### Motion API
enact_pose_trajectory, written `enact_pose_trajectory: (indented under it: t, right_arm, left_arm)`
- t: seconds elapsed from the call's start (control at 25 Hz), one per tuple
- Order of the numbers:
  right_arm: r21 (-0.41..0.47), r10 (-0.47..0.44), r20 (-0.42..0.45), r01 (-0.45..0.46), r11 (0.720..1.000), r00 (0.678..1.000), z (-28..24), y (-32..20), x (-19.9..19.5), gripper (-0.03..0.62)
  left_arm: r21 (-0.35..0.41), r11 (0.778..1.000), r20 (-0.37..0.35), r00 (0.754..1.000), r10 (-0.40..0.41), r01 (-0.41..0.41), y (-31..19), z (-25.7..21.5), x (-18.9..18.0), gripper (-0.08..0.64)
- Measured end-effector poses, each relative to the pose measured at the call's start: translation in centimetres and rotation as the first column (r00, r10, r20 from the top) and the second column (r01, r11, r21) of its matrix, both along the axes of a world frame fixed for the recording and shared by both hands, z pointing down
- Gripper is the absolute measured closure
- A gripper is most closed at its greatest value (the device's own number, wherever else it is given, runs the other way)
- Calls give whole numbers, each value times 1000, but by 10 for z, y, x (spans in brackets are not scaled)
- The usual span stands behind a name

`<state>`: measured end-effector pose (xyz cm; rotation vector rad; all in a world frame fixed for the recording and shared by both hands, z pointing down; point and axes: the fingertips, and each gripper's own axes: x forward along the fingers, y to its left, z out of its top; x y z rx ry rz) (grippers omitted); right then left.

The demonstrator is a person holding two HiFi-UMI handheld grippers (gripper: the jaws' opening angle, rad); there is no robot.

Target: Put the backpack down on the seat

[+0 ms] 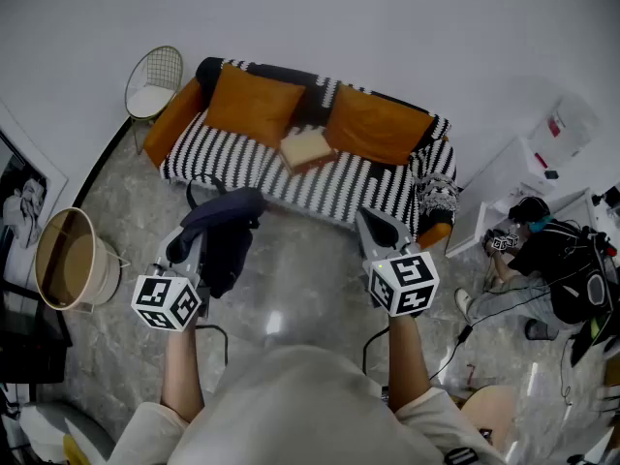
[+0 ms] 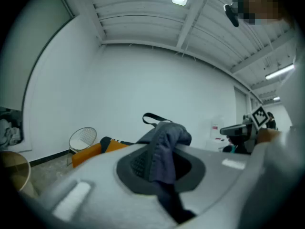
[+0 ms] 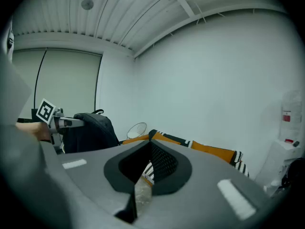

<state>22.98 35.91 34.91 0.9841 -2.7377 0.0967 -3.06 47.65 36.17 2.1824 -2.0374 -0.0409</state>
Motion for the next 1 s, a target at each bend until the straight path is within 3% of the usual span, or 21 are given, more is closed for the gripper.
enact_pose_trajectory:
  t: [0.32, 0.72, 1.0]
  right_arm:
    - [2, 22, 53, -23, 1000, 998, -5, 0, -18, 588]
    - [-35, 45, 53, -44, 998, 998, 9, 6, -71, 588]
    - [-35, 17, 53, -16, 999, 998, 12, -36, -97, 587]
  left_arm:
    - [8, 1000, 21, 1000, 19, -19, -6, -7, -21, 545]
    - [-2, 997, 46, 996, 82, -82, -18, -1, -55, 546]
    - [-19, 997, 42, 996, 76, -75, -52, 8, -78, 546]
